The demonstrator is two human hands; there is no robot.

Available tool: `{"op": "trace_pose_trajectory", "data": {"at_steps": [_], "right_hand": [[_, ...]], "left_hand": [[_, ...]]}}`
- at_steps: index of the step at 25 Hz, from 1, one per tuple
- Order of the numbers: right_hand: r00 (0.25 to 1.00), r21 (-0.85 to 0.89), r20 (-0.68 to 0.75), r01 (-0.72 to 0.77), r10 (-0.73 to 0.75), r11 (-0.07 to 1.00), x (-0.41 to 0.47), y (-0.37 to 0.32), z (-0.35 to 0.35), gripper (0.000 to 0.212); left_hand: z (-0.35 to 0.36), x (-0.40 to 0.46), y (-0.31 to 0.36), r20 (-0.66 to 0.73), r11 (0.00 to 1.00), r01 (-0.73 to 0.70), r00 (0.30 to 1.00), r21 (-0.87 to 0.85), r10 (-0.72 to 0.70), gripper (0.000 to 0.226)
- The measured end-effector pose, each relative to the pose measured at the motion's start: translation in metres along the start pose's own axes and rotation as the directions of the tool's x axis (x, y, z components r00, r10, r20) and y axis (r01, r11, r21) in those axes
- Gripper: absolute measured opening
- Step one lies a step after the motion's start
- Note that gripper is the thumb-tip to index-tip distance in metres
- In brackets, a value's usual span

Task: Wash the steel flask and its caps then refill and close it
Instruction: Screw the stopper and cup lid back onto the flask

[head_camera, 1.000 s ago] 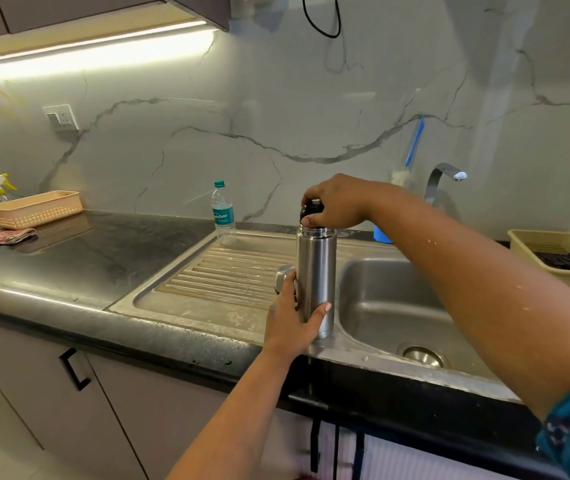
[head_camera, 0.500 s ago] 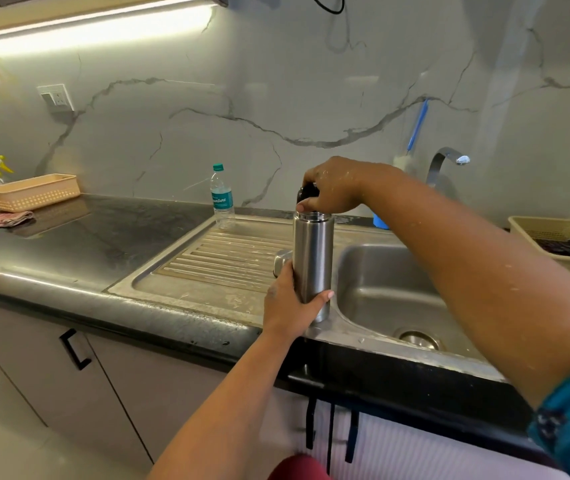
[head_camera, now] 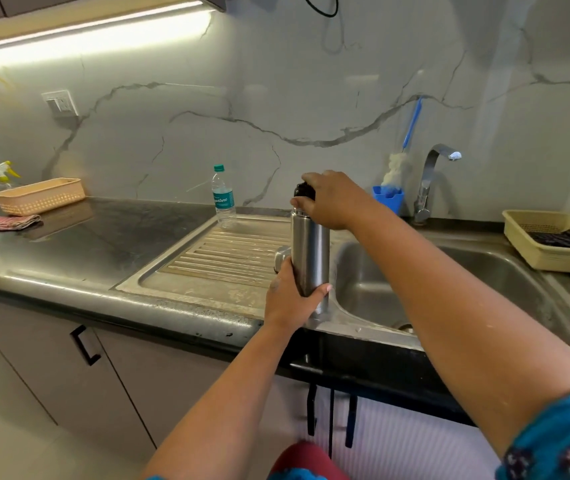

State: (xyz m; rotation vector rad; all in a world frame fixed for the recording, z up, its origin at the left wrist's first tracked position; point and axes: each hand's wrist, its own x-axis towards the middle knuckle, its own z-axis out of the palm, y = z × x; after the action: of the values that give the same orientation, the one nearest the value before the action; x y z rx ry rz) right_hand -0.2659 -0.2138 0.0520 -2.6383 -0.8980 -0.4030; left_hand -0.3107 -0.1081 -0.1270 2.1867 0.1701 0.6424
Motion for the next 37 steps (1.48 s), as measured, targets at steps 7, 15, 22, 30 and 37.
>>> {"op": "trace_pose_trajectory", "data": {"at_steps": [7, 15, 22, 30, 37], "right_hand": [[0.921, 0.657, -0.177, -0.152, 0.347, 0.739, -0.038, 0.07, 0.058, 0.033], [0.883, 0.632, 0.022, -0.376, 0.47, 0.677, -0.068, 0.124, 0.136, 0.029], [0.924, 0.557, -0.003, -0.316, 0.382, 0.768, -0.064, 0.131, 0.134, 0.025], [0.932, 0.571, -0.034, -0.278, 0.36, 0.773, -0.071, 0.119, 0.125, 0.024], [0.893, 0.717, -0.074, -0.261, 0.443, 0.646, -0.061, 0.097, 0.078, 0.023]], "left_hand": [[-0.041, 0.015, -0.01, 0.284, 0.987, 0.085, 0.958, -0.139, -0.042, 0.105], [-0.033, 0.07, -0.047, 0.028, 0.965, 0.262, 0.964, 0.022, -0.263, 0.06], [-0.004, 0.115, -0.051, 0.118, 0.951, 0.26, 0.953, 0.166, -0.281, 0.068], [-0.044, 0.091, -0.022, -0.116, 0.938, 0.278, 0.945, -0.208, -0.305, 0.048], [-0.109, 0.082, 0.088, -0.228, 0.915, -0.267, 0.952, -0.303, 0.203, 0.045]]}}
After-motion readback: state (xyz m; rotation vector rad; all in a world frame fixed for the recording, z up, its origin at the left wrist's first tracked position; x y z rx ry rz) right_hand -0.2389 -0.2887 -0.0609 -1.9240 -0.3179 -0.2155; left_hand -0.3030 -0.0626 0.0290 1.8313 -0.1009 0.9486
